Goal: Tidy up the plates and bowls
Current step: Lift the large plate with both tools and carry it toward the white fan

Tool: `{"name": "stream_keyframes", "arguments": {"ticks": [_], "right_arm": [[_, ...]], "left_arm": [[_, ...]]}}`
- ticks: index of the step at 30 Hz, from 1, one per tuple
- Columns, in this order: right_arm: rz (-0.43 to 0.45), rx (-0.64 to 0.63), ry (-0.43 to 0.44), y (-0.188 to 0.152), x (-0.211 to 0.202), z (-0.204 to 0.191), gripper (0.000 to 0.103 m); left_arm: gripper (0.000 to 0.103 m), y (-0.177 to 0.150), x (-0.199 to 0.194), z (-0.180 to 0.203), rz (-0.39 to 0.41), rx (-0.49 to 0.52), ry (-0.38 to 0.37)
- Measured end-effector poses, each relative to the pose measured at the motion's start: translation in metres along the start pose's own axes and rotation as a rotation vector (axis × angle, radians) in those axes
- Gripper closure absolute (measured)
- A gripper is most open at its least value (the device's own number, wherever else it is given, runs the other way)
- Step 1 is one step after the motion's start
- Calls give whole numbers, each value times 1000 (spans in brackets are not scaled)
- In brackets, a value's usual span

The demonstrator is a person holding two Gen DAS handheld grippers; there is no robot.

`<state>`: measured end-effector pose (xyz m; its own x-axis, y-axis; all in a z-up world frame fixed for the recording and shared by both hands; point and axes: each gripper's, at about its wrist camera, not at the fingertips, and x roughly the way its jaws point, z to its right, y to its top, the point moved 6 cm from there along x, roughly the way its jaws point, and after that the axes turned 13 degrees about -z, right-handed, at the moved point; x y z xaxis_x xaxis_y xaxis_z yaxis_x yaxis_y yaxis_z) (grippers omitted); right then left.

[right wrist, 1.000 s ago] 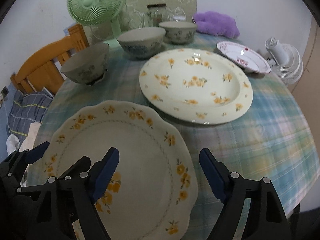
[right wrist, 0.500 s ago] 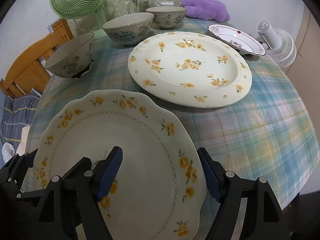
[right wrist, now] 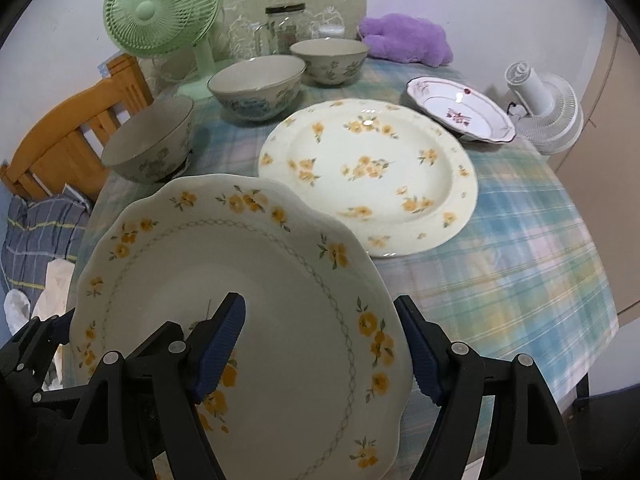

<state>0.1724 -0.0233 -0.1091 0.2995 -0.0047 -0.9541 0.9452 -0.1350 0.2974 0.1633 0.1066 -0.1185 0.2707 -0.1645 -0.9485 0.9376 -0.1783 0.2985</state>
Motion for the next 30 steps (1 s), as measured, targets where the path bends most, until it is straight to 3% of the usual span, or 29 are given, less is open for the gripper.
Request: {"name": "stream_keyframes", "arguments": {"ticks": [11,30], "right_arm": [[32,29,6,2,-4,34,25],[49,27,-10,23,-19,160,25]], "left_arm": [[17,8,4,37,9,19,2],[17,40,18,157,10,16,-22]]}}
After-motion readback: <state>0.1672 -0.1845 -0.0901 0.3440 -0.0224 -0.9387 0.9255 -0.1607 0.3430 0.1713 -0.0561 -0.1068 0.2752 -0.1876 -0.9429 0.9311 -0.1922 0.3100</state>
